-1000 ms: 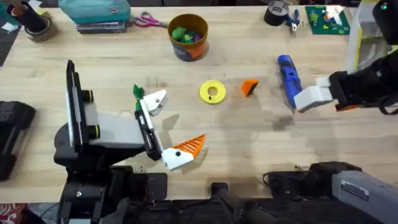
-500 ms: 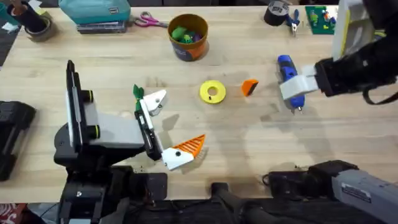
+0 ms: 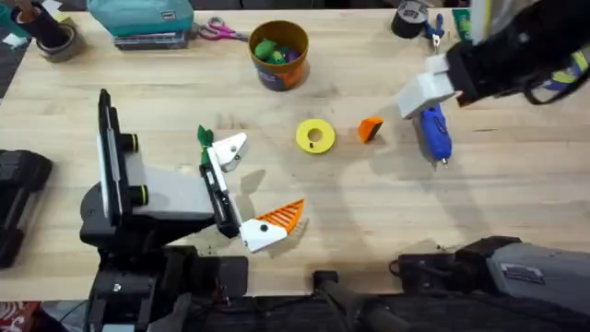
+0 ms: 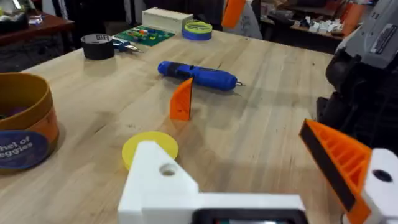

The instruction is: Pick up the gripper from the table and insert it into the empty holder that is missing its gripper. Then pick up a screw, insert it into the mounting hole, and use the screwdriver to tighten it. Finally, clean up the table by picking up the vegetable and placing it into the bucket.

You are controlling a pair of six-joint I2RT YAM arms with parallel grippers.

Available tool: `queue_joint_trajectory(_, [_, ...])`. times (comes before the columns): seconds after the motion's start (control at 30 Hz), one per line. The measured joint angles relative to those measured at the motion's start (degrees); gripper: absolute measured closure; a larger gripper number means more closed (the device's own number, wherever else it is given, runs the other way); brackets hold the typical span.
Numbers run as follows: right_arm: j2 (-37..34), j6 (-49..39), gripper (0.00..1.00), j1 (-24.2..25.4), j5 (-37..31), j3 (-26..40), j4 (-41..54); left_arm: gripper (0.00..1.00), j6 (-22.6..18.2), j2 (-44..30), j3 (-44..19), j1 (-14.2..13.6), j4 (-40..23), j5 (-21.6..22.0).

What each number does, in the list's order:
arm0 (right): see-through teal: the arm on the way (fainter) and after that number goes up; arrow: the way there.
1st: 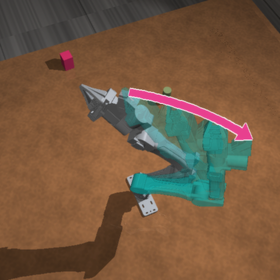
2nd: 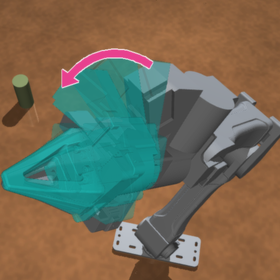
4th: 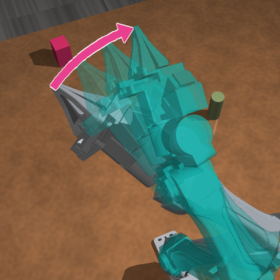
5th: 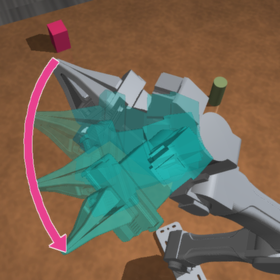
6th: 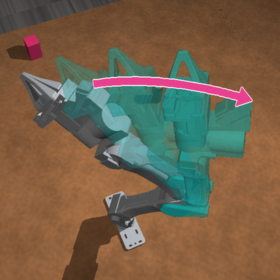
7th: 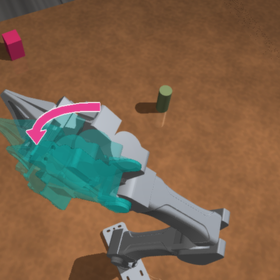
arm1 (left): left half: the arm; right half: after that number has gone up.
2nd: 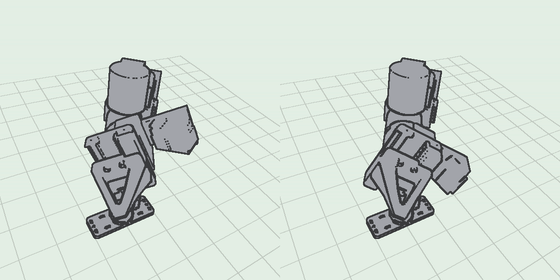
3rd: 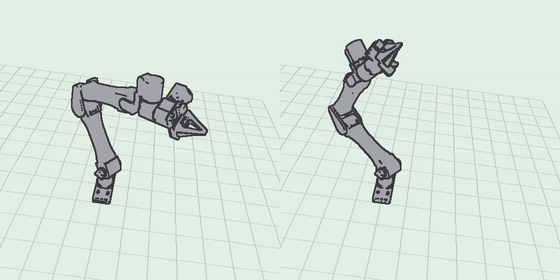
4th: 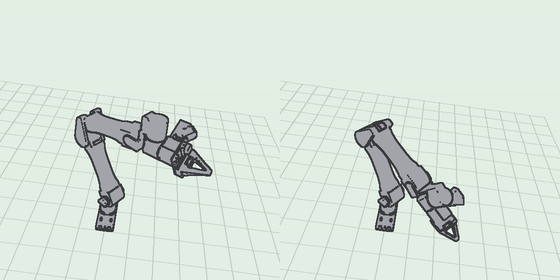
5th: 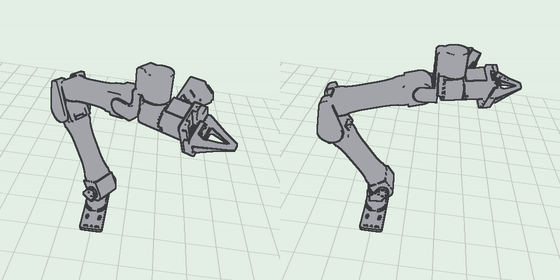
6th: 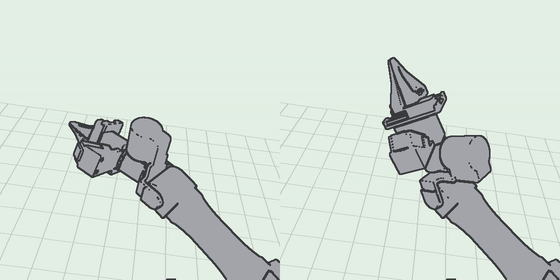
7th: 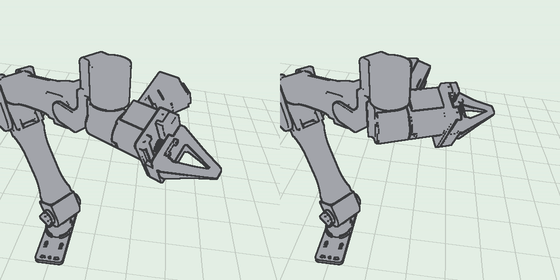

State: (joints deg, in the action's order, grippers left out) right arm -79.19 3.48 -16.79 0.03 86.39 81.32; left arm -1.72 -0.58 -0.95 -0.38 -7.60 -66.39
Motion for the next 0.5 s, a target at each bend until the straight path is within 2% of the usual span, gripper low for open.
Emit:
queue_joint_trajectory(0.3, [-4.7,0.0,0.005,-4.1,0.0,0.0,-0.6,0.015,0.0,0.0,0.0,0.0,0.0,0.0])
queue_joint_trajectory(0.5, [-8.7,0.0,0.004,-4.5,0.0,0.0,-0.8,0.015,0.0,0.0,0.0,0.0,0.0,0.0])
